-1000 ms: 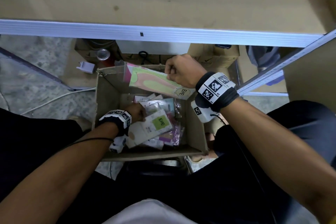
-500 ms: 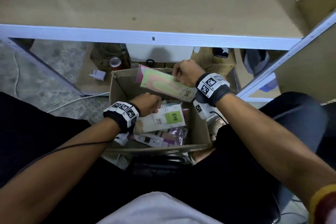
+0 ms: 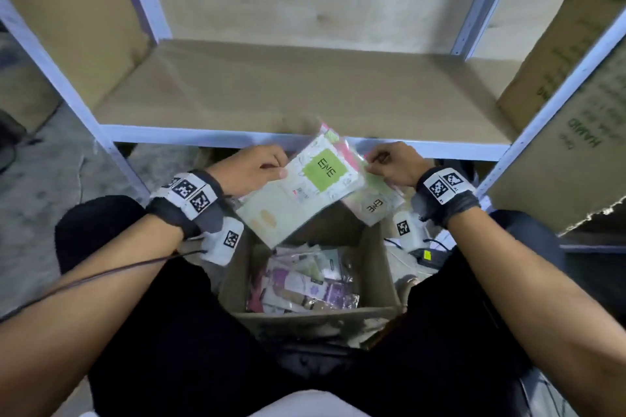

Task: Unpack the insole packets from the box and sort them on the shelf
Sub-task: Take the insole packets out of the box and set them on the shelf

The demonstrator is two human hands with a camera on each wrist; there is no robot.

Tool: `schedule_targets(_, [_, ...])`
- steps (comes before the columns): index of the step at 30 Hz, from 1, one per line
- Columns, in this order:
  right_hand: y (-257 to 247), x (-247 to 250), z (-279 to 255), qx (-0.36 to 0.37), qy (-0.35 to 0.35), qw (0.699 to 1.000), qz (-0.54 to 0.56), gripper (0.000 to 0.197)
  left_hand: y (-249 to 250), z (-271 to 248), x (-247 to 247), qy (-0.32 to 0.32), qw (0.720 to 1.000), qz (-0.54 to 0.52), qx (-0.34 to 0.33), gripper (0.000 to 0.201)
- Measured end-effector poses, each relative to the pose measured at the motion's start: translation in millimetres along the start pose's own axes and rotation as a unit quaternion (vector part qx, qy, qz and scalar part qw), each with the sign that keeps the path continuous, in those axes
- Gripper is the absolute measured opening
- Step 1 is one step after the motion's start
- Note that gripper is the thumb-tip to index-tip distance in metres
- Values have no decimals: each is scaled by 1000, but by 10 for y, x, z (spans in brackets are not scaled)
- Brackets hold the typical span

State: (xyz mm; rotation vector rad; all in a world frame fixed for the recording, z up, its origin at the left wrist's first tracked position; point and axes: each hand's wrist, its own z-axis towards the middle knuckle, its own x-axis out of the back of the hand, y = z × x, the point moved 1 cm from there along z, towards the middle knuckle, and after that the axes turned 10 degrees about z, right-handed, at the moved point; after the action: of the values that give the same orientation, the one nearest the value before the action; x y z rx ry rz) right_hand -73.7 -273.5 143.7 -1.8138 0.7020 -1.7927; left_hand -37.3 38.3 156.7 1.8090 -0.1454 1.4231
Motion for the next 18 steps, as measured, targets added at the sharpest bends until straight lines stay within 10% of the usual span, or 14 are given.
schedule_targets(7, [-264,392,-4,-16,36,955,293,11,-298,251,570,185,946,-248,99,7])
schedule_targets(18, [-778,107,1145,-119,20,893,434,13,-952,1077,942,305,884,-230,270,7])
